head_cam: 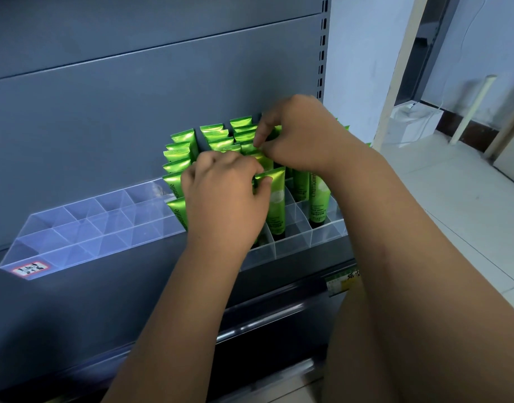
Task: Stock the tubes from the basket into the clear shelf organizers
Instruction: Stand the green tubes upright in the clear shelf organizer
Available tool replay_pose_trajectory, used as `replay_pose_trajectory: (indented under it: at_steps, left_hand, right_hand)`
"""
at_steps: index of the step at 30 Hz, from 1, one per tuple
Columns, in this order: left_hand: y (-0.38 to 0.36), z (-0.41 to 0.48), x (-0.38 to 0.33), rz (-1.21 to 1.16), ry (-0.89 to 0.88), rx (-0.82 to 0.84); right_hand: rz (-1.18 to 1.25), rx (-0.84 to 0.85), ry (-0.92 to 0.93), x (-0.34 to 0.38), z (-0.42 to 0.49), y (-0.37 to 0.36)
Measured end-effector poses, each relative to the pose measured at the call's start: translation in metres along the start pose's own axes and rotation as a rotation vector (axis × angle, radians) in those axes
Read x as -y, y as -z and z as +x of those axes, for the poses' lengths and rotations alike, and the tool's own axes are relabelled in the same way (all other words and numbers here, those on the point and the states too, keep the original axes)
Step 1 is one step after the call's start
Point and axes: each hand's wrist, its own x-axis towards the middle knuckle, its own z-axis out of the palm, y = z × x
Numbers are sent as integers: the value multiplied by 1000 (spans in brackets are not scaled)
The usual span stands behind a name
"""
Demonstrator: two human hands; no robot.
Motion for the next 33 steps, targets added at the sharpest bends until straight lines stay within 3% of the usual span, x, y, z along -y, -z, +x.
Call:
replay_pose_trajectory:
  at_steps: [10, 16, 19, 22, 26, 30, 33]
  left_hand:
    - [20, -6, 6, -32, -19, -42]
    - [53, -18, 36, -153, -38, -156]
    - [67, -7, 66, -172, 54, -149]
    - [73, 12, 91, -361, 278, -134]
    - [70, 26, 114, -511, 394, -63]
    - [61, 20, 142, -527, 355, -2]
    - [49, 17, 154, -556, 311, 38]
  right_hand:
    - [-26, 47, 136, 4, -34, 14]
    - [-1, -47, 127, 6, -38, 5]
    - [18, -147, 148, 14, -34, -3]
    - [43, -184, 149, 22, -28, -11]
    - [49, -151, 156, 32, -15, -19]
    - [78, -111, 131, 46, 7, -21]
    - [31, 35, 126, 62, 33, -20]
